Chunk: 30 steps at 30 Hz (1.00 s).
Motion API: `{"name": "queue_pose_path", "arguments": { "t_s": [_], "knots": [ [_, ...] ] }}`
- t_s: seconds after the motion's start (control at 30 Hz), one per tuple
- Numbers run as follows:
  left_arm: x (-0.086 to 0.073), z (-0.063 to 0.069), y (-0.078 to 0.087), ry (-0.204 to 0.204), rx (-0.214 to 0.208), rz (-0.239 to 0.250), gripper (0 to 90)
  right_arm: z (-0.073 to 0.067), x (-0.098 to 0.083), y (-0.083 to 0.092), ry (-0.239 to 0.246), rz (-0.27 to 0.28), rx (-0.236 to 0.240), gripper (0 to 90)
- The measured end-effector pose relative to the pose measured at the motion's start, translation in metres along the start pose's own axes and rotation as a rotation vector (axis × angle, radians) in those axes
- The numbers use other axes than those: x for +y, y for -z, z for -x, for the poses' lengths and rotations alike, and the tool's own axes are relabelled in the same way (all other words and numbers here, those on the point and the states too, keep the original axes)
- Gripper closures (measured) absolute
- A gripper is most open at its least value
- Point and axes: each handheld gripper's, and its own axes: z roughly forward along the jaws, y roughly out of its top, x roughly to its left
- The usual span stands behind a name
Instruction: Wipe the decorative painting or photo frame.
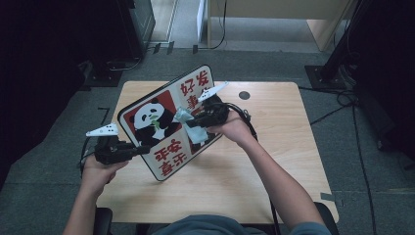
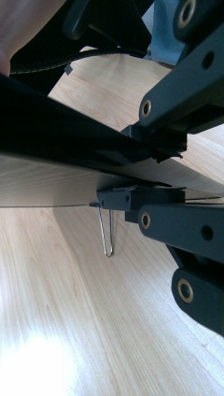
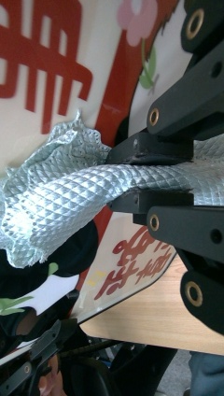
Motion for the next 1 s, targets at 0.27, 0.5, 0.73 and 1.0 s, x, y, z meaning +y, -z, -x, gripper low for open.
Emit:
{"name": "queue_pose_path", "arguments": {
  "t_s": [0.27, 0.5, 0.73, 1.0],
  "knots": [
    [0.0, 0.0, 0.0, 0.0, 0.0, 0.0, 78.0, 0.001, -0.007, -0.004, -0.007, -0.006, 0.007, 79.4],
    [0.0, 0.0, 0.0, 0.0, 0.0, 0.0, 78.0, 0.001, -0.013, -0.007, -0.016, -0.003, 0.013, 79.4],
    [0.0, 0.0, 0.0, 0.0, 0.0, 0.0, 77.9, 0.001, -0.021, -0.011, -0.009, -0.008, 0.014, 79.4],
    [0.0, 0.0, 0.0, 0.002, 0.001, 0.002, 78.0, 0.003, -0.03, -0.015, -0.012, -0.003, 0.021, 79.4]
  ]
}}
